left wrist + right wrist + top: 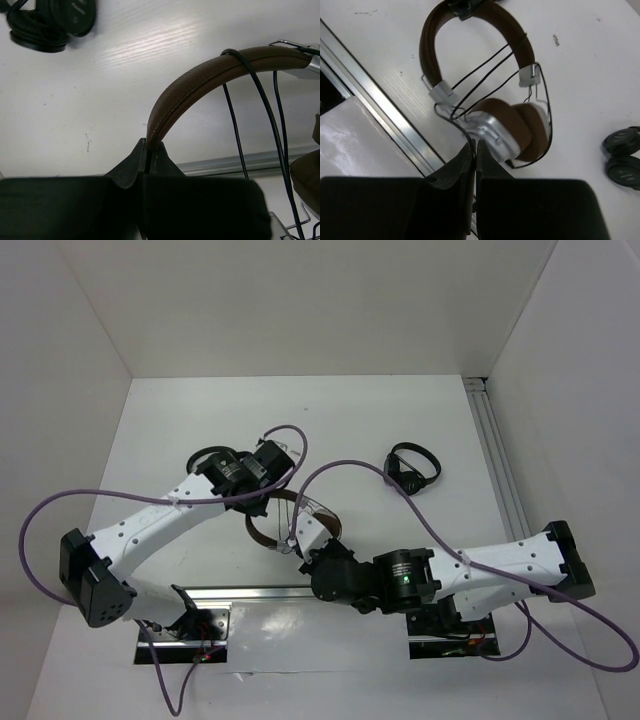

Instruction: Wrap the headphones

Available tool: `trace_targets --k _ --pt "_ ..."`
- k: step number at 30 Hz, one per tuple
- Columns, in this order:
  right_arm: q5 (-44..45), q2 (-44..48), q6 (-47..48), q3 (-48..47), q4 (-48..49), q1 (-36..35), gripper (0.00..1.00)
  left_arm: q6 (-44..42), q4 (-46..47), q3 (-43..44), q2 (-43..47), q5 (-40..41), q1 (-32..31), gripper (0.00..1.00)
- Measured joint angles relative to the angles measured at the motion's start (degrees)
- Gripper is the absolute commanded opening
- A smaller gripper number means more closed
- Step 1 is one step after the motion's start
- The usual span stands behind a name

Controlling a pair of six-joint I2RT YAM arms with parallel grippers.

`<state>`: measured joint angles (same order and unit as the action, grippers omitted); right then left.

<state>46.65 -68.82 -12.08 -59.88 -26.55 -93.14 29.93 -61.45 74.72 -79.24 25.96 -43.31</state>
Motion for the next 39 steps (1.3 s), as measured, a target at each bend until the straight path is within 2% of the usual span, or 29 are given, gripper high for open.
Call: trace_targets --k 3,9,13,21,26,39 --pt "2.1 -0.1 0.6 -2.5 -4.3 -0.2 0.04 -1.9 1.2 -0.4 1.0 -2.9 -2.9 0.00" --pt "9.5 -1.8 -0.2 -4.7 -11.4 -0.3 0.16 -4.4 3.3 -0.5 2.7 -5.0 -8.5 0.00" --pt "10.9 -0.4 1.2 -3.8 -11.4 1.9 0.20 -4.5 3.2 -1.0 4.0 -5.3 -10.2 0.00" --pt "3.8 7.9 7.5 2.3 -1.4 13.1 0.20 -4.1 3.6 -1.1 5.2 -5.3 -11.4 0.00" --pt "-2.8 7.5 9.0 3.3 2.9 20.5 0.24 -4.2 3.7 -1.1 6.6 -5.6 -13.4 0.00" --pt "-13.3 5.3 12.9 3.7 11.5 25.5 0.33 -8.7 2.8 -1.1 9.2 -12.3 -15.8 0.00"
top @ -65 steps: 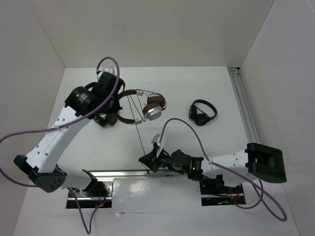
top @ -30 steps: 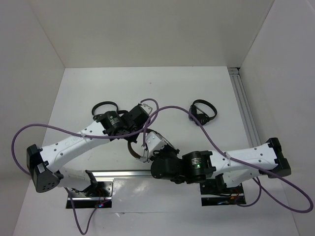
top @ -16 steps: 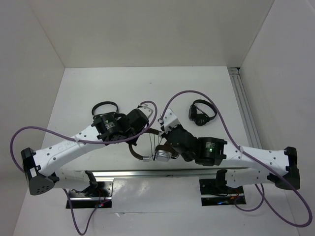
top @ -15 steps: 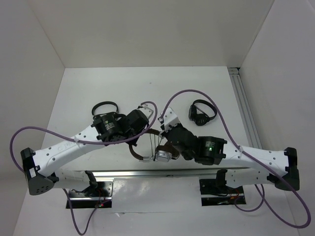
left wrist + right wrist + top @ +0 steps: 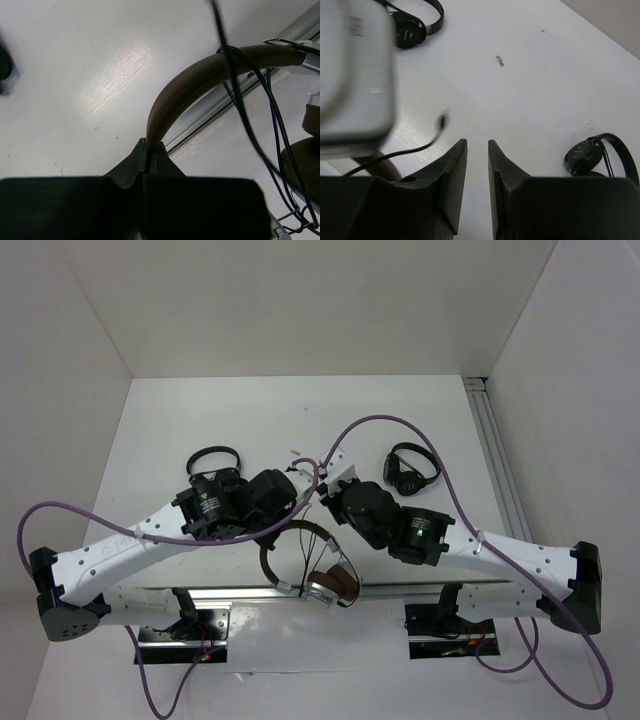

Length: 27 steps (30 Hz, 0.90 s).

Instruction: Wrap the headphones

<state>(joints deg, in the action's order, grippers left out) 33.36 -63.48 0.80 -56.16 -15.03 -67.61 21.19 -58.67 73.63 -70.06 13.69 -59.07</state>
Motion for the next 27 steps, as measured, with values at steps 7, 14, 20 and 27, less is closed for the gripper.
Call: trace_targets --k 7,14,20,27 --pt "-8.1 1.2 0.4 5.7 5.1 5.1 0.34 -0.5 -1.0 3.9 2.8 -1.7 -0.1 0.00" --pt "-15.2 1.6 -0.4 11.1 10.0 7.3 0.58 -0.5 -4.0 7.6 1.8 -0.4 -0.1 0.00" --pt "-19.4 4.5 -1.3 16.5 13.9 11.0 0.79 -0.2 -7.0 7.6 -2.7 -0.3 -0.1 0.00" --pt "-8.1 7.0 -4.5 17.2 15.1 14.3 0.82 2.0 -8.0 7.6 -13.4 3.5 -0.8 0.00"
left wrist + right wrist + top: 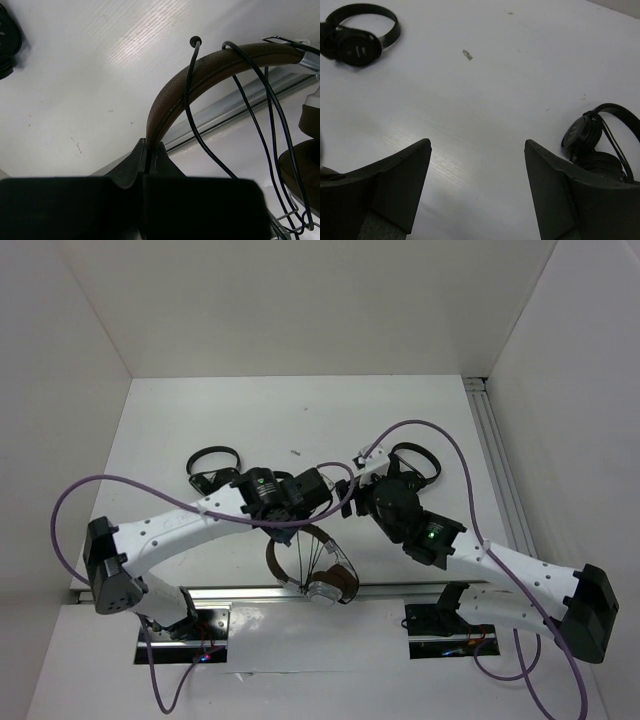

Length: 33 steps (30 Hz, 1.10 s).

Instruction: Wrap the headphones

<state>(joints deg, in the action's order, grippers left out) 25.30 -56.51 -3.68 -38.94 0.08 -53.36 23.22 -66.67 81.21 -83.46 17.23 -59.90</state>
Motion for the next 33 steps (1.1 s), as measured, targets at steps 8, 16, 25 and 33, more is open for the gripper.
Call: trace_targets --k 8,16,25,33 --pt "8.1 2.7 -3.1 0.0 0.3 1.1 0.84 1.4 -2.2 1.1 -4.1 3.4 -0.6 0.00" --pt "10.0 6.0 -7.0 0.0 -0.2 5.7 0.88 5.7 -8.4 9.0 -7.8 7.5 -3.5 0.00" --pt "9.7 6.9 -9.6 -0.1 -1.6 7.9 0.88 7.0 -9.8 16.5 -19.2 10.0 -4.6 0.00" --pt "9.4 7.7 -10.7 -1.4 -2.9 8.0 0.93 7.0 -11.0 20.2 -20.6 13.4 -4.7 0.00"
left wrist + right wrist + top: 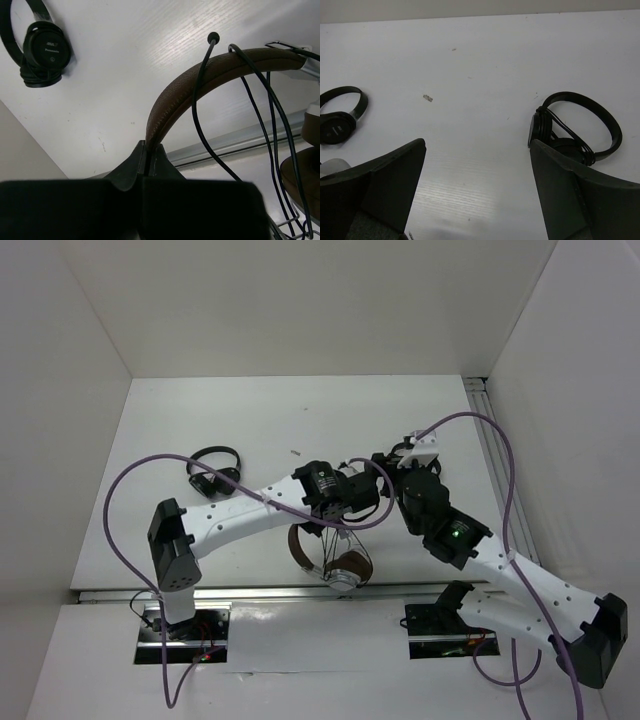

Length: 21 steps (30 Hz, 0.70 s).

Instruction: Wrap the headphones

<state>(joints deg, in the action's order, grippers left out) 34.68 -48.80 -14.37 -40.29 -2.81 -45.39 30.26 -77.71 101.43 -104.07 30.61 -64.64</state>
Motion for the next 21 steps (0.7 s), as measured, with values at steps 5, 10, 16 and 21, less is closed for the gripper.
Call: trace_targets --k 5,10,16,21 --pt "0.0 -0.6 -0.8 -0.6 -1.2 1.4 0.97 -0.3 -1.0 3.5 -2.0 0.0 0.8 0.00" --pt "-11.6 -5.4 -0.5 -1.9 -1.1 8.8 1.00 -1.8 0.7 4.0 0.6 -3.8 0.7 0.00" --pt "-39.6 -11.6 2.0 -1.9 0.2 16.5 1.00 -9.4 7.5 0.6 8.7 -14.3 -2.2 0.00" --pt "-57.0 -12.0 2.8 -1.9 3.2 21.3 1.00 -12.3 7.8 -4.7 9.7 -16.5 -2.5 0.00"
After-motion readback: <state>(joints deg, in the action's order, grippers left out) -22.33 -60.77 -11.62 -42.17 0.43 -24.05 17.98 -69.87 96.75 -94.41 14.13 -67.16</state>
